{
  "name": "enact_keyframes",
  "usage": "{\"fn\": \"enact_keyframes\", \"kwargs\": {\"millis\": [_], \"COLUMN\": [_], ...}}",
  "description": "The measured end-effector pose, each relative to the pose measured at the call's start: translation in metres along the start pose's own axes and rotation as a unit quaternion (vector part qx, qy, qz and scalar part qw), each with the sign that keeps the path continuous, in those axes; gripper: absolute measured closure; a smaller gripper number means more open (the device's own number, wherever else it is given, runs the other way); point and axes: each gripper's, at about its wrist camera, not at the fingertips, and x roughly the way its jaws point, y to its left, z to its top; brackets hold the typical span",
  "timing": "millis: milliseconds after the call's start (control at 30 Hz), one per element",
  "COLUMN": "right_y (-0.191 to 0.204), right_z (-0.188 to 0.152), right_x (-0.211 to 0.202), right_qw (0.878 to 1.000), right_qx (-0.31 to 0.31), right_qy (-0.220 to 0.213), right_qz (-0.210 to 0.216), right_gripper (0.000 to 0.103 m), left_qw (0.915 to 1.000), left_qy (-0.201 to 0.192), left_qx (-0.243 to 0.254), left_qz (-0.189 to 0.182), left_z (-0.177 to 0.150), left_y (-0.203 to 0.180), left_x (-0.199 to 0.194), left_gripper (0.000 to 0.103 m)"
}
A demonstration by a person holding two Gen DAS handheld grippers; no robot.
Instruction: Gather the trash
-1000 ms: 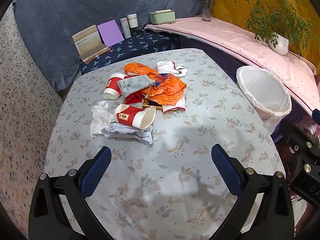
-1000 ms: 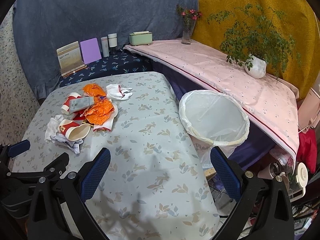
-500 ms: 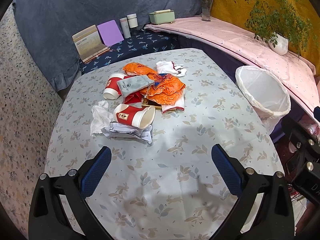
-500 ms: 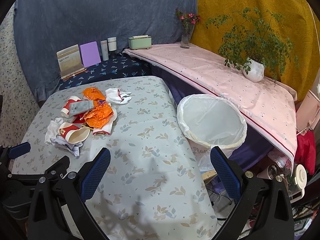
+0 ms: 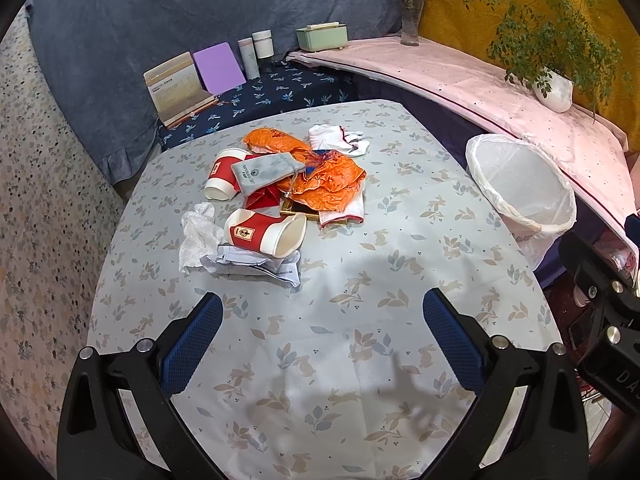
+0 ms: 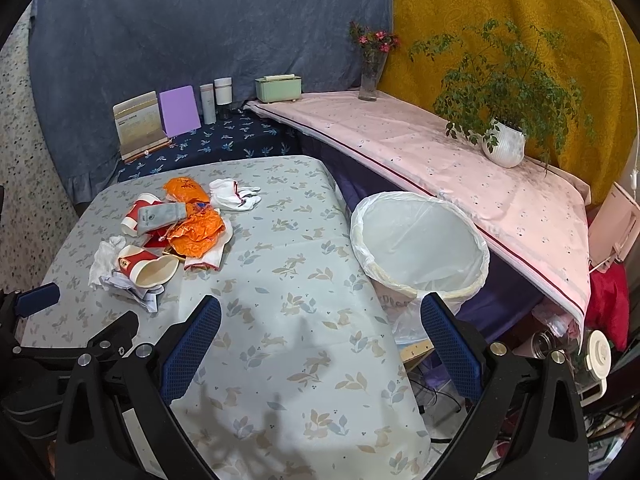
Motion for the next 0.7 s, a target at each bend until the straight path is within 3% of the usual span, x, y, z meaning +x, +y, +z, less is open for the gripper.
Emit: {"fn": "enact_keyframes", "kwargs": {"millis": [700], "right_y": [-0.0021], "right_z": [-0.0015], "right_x": [-0.0008], "right_qw": [1.000], "right_qx": [-0.003], "right_qy": [-0.002], "right_qz": [-0.007], "right_gripper": [0.007], "left_qw": [1.0000], "left_qy": [0.000], "left_qx": [0.000], "left_qz": [0.000], "left_z": [-0.0001], "left_y": [-0.0023], "left_x": [-0.0017], "left_gripper": [0.007]}}
